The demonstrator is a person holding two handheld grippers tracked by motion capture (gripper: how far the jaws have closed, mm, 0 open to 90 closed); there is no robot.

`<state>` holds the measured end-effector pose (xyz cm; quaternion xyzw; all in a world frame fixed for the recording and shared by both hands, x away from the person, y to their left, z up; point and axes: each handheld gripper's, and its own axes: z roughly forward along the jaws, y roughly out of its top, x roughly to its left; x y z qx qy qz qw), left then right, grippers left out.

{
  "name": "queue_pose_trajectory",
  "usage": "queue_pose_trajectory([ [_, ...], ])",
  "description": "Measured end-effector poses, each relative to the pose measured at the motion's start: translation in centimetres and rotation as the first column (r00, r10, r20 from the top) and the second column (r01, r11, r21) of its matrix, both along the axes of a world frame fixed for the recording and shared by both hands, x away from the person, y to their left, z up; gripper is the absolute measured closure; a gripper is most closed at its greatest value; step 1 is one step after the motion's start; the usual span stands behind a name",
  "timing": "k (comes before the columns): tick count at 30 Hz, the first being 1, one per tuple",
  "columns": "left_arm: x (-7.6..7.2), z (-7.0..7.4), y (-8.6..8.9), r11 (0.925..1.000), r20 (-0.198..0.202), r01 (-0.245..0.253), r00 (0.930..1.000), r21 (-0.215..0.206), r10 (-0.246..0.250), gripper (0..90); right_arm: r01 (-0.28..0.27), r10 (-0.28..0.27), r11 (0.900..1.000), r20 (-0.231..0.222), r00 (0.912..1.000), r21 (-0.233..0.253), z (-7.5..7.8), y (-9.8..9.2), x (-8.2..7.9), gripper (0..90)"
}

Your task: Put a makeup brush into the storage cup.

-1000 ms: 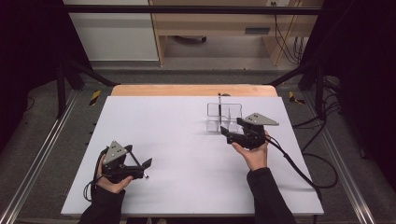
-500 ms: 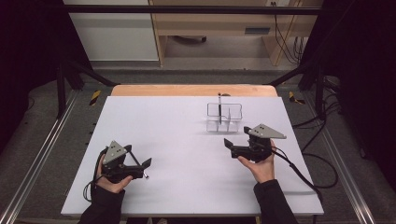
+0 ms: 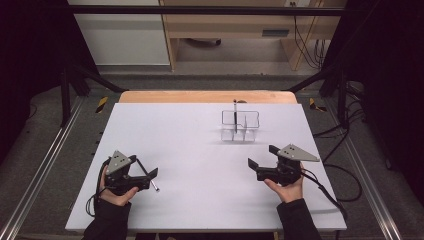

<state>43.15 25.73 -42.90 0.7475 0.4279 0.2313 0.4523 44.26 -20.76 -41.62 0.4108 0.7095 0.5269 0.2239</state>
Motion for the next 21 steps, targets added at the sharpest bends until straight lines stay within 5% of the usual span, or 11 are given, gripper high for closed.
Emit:
queue_pose_trajectory([
  [21,0.28,-0.75,0.65,0.9983,-0.047,-0.055,0.9973,0.022,0.056,6.4,0.039,-0.039,0.999,-0.001,0.9992,0.001,-0.59,-0.74,-1.00,6.0],
])
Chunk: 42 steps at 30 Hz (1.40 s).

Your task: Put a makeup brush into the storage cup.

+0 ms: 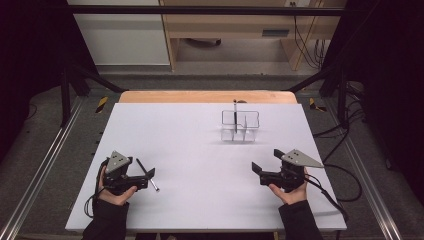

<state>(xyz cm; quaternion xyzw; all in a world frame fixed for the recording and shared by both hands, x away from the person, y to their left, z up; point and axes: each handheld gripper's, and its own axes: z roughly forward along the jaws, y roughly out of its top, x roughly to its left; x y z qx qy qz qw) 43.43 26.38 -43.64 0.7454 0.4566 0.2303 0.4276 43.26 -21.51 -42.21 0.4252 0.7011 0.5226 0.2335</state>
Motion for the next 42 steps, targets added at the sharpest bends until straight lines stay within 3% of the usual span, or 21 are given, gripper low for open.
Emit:
queue_pose_trajectory([
  [6,0.2,-0.5,0.5,0.9996,-0.027,-0.025,0.9993,0.014,0.025,6.3,-0.017,0.017,1.000,0.005,0.9998,0.011,0.1,0.0,-0.1,7.9],
  [14,0.8,-1.5,0.4,0.9969,-0.072,-0.059,0.9954,0.052,0.063,6.3,-0.026,0.026,1.000,0.012,0.9996,-0.008,0.2,0.3,-0.2,11.9],
  [24,1.4,-2.8,-0.1,0.9937,-0.115,-0.063,0.9906,0.093,0.074,6.3,-0.035,0.036,0.999,0.025,0.9990,-0.032,0.4,0.4,-0.4,11.5],
  [30,1.4,-3.0,-0.2,0.9926,-0.121,-0.077,0.9888,0.094,0.088,7.4,-0.018,0.019,0.999,0.035,0.9992,-0.040,0.5,0.3,-0.5,9.1],
  [42,1.6,-3.6,-0.9,0.9912,-0.169,-0.065,0.9820,0.115,0.084,13.9,0.004,-0.003,0.999,0.030,0.9995,-0.039,0.6,0.3,-0.4,4.3],
])
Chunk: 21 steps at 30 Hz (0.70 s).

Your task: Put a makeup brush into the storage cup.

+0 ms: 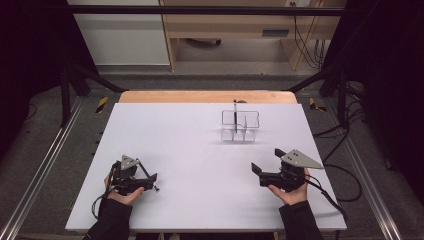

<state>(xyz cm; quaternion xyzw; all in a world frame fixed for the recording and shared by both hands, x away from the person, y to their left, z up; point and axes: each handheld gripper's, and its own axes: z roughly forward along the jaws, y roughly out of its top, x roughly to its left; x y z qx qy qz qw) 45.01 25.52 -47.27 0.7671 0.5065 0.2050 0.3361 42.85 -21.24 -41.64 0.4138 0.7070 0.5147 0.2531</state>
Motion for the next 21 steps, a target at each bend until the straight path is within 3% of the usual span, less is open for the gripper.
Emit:
queue_pose_trajectory([
  [13,0.11,-0.45,-0.59,0.9997,-0.042,0.015,0.9990,0.019,-0.014,23.2,0.005,-0.005,1.000,-0.016,0.9999,-0.012,-0.14,0.23,0.11,4.0],
  [21,0.03,-0.37,-0.83,0.9985,-0.042,0.002,0.9991,0.055,0.000,31.5,0.007,-0.008,1.000,-0.016,0.9998,-0.013,-0.17,0.26,0.13,4.0],
])
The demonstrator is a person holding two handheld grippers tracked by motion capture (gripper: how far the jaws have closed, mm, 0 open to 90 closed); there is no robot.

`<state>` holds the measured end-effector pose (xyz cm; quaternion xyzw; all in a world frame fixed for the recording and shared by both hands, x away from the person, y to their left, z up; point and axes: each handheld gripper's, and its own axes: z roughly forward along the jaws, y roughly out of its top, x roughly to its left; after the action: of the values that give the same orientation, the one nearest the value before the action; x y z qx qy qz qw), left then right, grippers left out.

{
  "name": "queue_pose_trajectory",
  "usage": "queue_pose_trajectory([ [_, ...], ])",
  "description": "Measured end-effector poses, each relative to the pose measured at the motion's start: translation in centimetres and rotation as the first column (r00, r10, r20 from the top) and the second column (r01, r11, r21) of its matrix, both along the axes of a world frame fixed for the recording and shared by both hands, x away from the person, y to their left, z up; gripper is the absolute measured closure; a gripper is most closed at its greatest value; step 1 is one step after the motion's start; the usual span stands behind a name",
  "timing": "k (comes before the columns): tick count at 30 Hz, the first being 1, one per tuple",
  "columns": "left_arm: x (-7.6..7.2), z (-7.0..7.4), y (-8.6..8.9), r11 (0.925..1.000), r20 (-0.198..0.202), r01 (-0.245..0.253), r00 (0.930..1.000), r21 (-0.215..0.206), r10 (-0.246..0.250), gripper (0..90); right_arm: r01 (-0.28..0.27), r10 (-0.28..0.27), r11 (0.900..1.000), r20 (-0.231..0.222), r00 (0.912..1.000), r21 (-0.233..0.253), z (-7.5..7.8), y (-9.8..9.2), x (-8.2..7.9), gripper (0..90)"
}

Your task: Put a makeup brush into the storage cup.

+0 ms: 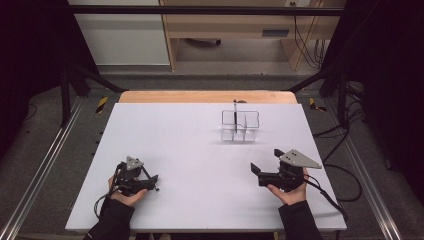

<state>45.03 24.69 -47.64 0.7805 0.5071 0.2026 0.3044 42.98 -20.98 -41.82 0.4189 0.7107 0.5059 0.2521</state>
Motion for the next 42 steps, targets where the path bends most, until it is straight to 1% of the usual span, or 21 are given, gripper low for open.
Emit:
queue_pose_trajectory([
  [4,-0.04,0.04,-0.09,1.0000,-0.001,-0.001,1.0000,0.008,0.001,34.0,-0.001,0.001,1.000,-0.007,1.0000,-0.009,-0.12,0.09,0.05,4.2],
  [20,-0.15,0.28,-0.27,0.9999,-0.012,0.009,0.9999,0.010,-0.009,46.2,-0.002,0.002,1.000,-0.013,0.9999,-0.021,-0.31,0.19,0.12,4.1],
  [24,-0.18,0.27,-0.33,0.9999,-0.010,0.016,0.9998,0.006,-0.016,49.1,0.000,0.000,1.000,-0.008,1.0000,-0.016,-0.21,0.11,0.10,4.1],
  [32,-0.17,0.23,-0.27,0.9997,-0.001,0.025,0.9997,0.001,-0.025,53.5,-0.003,0.002,1.000,-0.017,0.9999,-0.016,-0.35,0.26,0.16,4.0],
  [34,-0.14,0.23,-0.20,0.9997,0.002,0.024,0.9997,0.001,-0.024,55.8,-0.002,0.002,1.000,-0.015,0.9999,-0.016,-0.32,0.23,0.15,4.0],
  [38,-0.01,0.30,0.06,0.9999,-0.006,0.015,0.9999,-0.004,-0.015,61.5,0.001,-0.001,1.000,-0.013,0.9999,-0.013,-0.27,0.19,0.13,4.1],
  [42,0.03,0.31,0.18,0.9999,-0.005,0.012,0.9999,-0.005,-0.012,64.6,0.001,-0.002,1.000,-0.015,0.9999,-0.016,-0.30,0.22,0.15,4.1],
])
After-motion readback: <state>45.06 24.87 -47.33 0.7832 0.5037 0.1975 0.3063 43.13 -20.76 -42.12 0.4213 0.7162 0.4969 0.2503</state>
